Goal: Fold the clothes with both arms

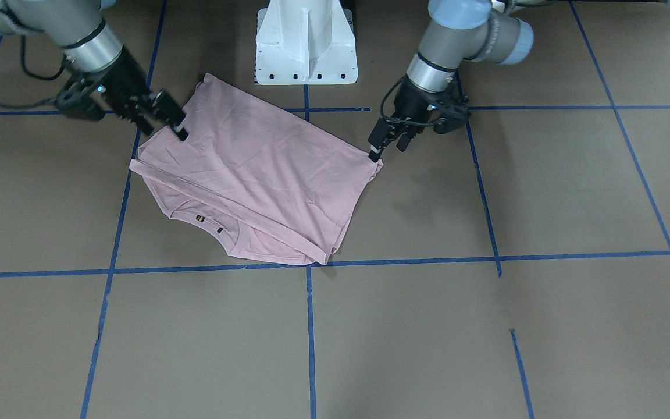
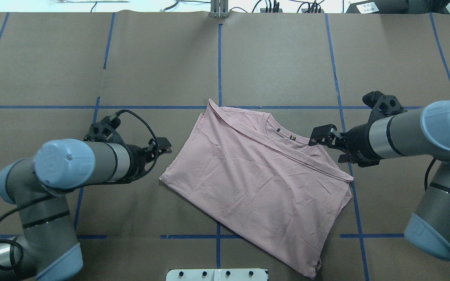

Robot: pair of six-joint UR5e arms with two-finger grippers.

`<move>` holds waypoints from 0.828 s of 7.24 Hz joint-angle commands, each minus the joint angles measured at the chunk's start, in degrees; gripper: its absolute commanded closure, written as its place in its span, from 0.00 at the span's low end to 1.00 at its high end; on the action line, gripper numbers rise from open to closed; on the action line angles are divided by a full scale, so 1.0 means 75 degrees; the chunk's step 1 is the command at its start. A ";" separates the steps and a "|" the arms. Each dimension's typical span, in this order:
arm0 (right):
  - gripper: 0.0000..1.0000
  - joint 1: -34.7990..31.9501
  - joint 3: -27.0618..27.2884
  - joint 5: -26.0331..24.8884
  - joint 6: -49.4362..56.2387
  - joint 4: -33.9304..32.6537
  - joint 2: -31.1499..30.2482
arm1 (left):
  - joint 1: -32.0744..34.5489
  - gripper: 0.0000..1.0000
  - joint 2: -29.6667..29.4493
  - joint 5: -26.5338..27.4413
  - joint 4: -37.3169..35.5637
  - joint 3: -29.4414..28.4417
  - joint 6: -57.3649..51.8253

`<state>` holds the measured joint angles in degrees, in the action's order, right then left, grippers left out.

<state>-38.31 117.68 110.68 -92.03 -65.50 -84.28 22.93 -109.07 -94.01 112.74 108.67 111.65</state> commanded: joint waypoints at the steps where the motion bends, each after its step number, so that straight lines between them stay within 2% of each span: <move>1: 0.00 -0.0353 -0.0735 -0.0050 0.0751 0.0026 0.0337 | -0.0526 0.13 -0.0317 0.0182 -0.0805 -0.0355 -0.0096; 6: 0.00 -0.0365 -0.0843 -0.0062 0.0751 0.0026 0.0339 | -0.0514 0.33 -0.0668 0.0687 -0.0828 -0.0918 -0.0109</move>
<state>-41.04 111.62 110.23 -86.40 -65.30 -81.75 19.07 -113.57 -89.59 106.59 102.83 110.80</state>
